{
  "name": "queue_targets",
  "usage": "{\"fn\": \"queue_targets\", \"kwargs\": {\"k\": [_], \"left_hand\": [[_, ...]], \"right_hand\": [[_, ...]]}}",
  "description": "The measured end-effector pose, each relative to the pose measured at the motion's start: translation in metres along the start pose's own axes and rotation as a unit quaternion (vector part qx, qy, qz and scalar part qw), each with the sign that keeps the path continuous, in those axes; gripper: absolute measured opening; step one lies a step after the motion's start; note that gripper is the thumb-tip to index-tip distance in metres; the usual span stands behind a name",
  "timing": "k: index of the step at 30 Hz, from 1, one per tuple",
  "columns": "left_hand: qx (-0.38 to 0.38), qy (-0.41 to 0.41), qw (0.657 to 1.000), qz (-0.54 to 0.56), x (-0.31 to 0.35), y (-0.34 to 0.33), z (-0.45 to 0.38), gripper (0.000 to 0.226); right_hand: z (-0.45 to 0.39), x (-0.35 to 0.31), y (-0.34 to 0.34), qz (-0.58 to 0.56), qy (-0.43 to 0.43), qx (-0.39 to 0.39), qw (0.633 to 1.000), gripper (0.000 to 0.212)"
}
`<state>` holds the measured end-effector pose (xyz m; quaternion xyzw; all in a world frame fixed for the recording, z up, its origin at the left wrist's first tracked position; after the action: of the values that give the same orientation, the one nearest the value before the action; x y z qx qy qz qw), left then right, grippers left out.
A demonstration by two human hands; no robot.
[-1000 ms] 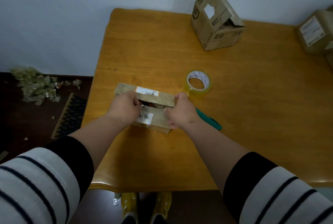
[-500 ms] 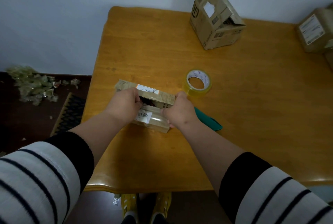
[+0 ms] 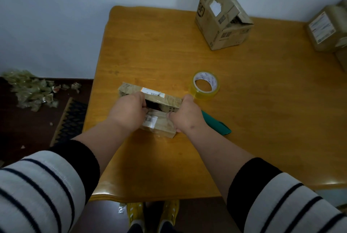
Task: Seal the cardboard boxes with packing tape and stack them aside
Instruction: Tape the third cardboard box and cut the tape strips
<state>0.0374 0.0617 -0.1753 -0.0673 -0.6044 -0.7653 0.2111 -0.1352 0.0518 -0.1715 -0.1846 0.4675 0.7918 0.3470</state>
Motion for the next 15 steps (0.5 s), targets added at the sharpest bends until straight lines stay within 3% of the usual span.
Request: {"fn": "queue_targets", "kwargs": {"k": [4, 10, 15], "left_hand": [[0.026, -0.01, 0.999, -0.045, -0.004, -0.003, 0.003, 0.021], [0.037, -0.023, 0.999, -0.027, -0.009, -0.004, 0.003, 0.007], [0.025, -0.048, 0.998, -0.026, -0.01, 0.003, 0.004, 0.032]], "right_hand": [[0.001, 0.0, 0.001, 0.019, 0.003, 0.0, 1.0, 0.041], [0.0, 0.0, 0.0, 0.023, -0.001, -0.002, 1.0, 0.042], [0.0, 0.0, -0.001, 0.035, -0.005, 0.003, 0.999, 0.046]]}}
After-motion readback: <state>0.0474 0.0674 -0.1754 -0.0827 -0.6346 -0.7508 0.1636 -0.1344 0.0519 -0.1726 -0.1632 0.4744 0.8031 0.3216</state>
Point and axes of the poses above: each hand's wrist, its own z-axis away from the middle knuckle, its own y-axis out of the back of the hand, x = y × z, the point moved 3 cm from there along -z, towards the middle knuckle, and after that the axes turned 1 degree about x, right-handed, at the moved point
